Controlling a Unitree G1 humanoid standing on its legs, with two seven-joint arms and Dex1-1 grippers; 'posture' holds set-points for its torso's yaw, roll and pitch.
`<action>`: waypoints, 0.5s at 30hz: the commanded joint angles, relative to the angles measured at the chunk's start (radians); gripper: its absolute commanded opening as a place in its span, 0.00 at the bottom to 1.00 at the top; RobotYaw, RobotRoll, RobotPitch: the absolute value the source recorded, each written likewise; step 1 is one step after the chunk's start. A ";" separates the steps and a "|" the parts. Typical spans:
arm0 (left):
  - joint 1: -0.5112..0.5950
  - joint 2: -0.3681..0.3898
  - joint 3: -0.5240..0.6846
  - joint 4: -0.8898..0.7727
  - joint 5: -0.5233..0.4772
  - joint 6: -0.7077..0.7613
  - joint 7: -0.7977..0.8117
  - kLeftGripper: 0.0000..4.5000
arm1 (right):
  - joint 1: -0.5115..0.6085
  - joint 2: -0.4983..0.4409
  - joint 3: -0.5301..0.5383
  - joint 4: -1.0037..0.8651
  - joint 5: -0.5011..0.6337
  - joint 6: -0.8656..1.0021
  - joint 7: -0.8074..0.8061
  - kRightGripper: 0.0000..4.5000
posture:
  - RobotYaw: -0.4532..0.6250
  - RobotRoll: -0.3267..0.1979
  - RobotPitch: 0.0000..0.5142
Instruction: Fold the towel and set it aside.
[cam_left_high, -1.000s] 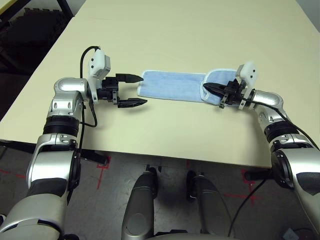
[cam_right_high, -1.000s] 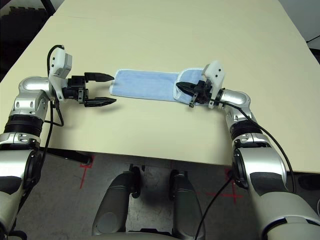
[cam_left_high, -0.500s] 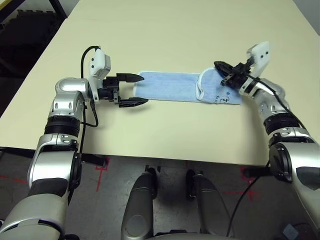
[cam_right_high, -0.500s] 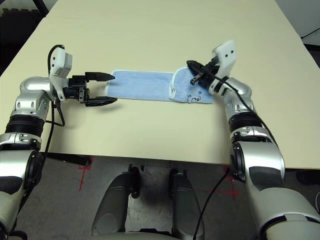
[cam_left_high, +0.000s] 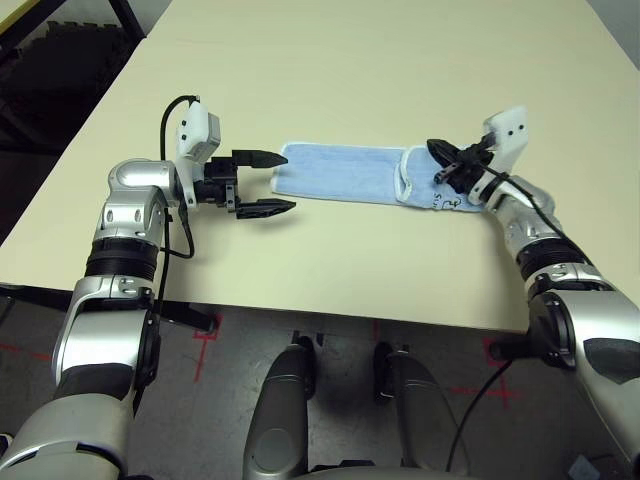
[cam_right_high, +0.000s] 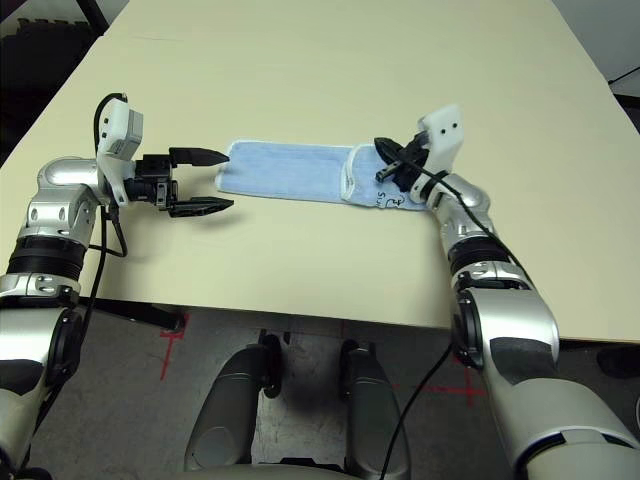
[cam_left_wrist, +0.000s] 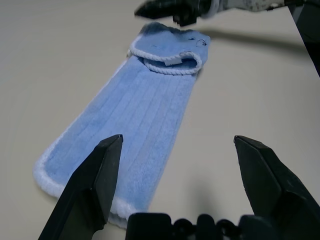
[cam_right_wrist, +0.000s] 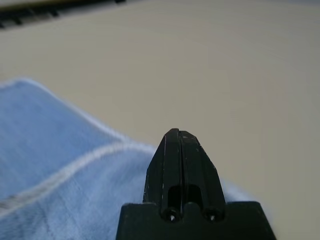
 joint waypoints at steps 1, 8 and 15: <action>0.019 -0.005 -0.002 0.001 -0.005 -0.012 0.004 1.00 | -0.009 -0.057 -0.025 -0.078 0.066 0.030 0.180 0.00 | 0.50 0.62 0.41; 0.023 -0.025 -0.004 -0.001 -0.010 -0.014 0.013 1.00 | 0.062 -0.181 0.026 -0.131 0.067 0.068 0.499 0.00 | 0.49 0.62 0.42; 0.039 -0.025 0.007 -0.010 -0.018 -0.002 0.033 1.00 | 0.109 -0.229 0.076 -0.113 0.038 0.064 0.635 0.00 | 0.50 0.62 0.43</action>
